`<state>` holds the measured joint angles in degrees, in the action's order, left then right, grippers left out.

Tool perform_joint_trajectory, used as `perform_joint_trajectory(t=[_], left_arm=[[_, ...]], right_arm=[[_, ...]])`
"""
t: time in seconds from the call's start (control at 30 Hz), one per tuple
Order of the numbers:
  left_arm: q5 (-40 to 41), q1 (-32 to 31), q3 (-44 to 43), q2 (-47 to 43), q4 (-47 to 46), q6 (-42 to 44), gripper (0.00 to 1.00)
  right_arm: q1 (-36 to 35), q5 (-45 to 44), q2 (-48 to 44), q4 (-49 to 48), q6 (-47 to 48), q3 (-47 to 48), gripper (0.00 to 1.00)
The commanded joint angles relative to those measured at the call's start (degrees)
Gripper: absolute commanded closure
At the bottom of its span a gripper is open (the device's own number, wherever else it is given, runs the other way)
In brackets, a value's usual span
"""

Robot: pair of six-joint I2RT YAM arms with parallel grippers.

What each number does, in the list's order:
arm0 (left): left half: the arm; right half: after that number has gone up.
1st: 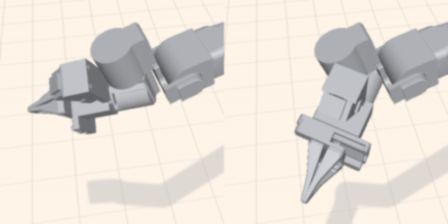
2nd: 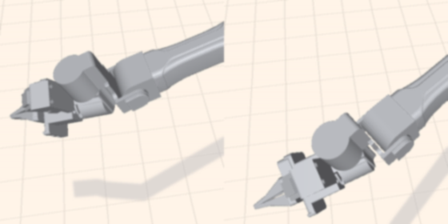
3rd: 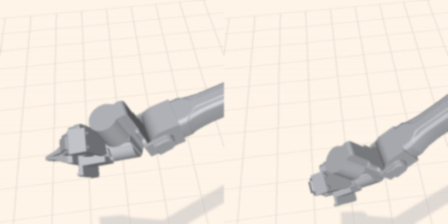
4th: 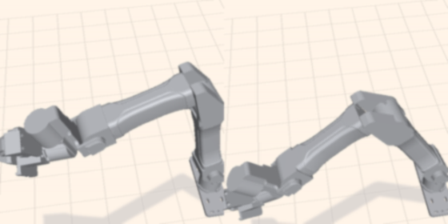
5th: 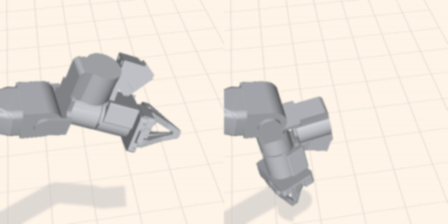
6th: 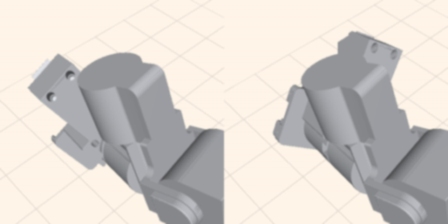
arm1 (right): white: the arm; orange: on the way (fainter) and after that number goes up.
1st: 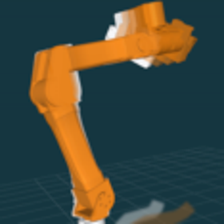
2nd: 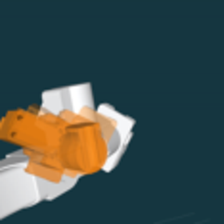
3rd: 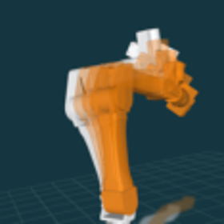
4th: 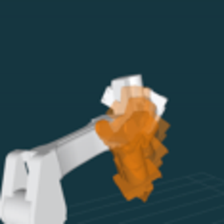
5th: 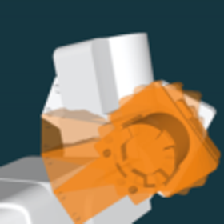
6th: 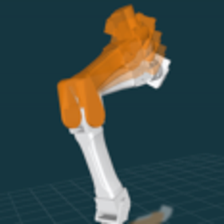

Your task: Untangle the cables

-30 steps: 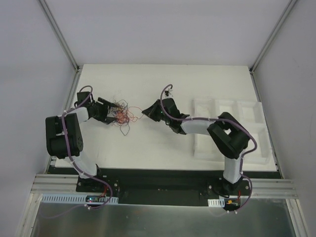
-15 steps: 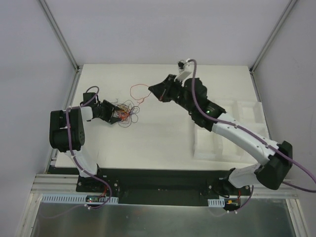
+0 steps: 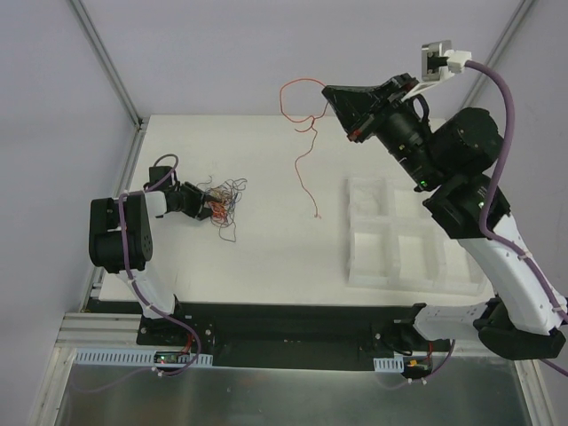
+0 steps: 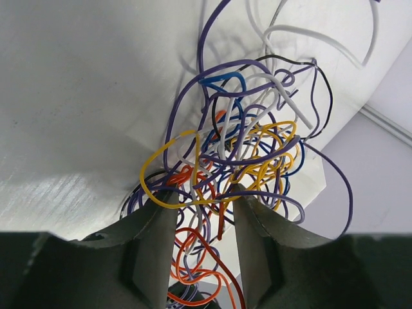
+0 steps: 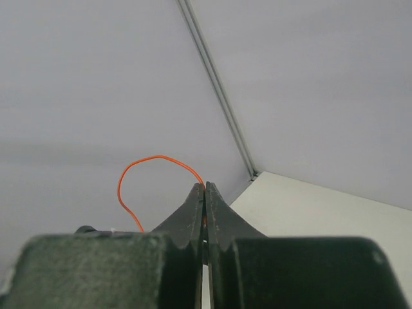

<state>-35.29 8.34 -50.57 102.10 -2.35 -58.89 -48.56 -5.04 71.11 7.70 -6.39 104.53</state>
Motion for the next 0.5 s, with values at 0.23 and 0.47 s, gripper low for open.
perform_joint_trajectory(t=[0.23, 0.47], left_arm=[[-0.1, 0.5, -4.0, -9.4, 1.2, 6.9, 0.43], [1.1, -1.4, -5.9, -17.7, 2.1, 12.4, 0.26]], right_arm=[[1.5, -14.5, -8.1, 7.1, 6.0, -17.0, 1.0], [15.3, -14.8, -14.8, 14.3, 1.8, -28.8, 1.0]])
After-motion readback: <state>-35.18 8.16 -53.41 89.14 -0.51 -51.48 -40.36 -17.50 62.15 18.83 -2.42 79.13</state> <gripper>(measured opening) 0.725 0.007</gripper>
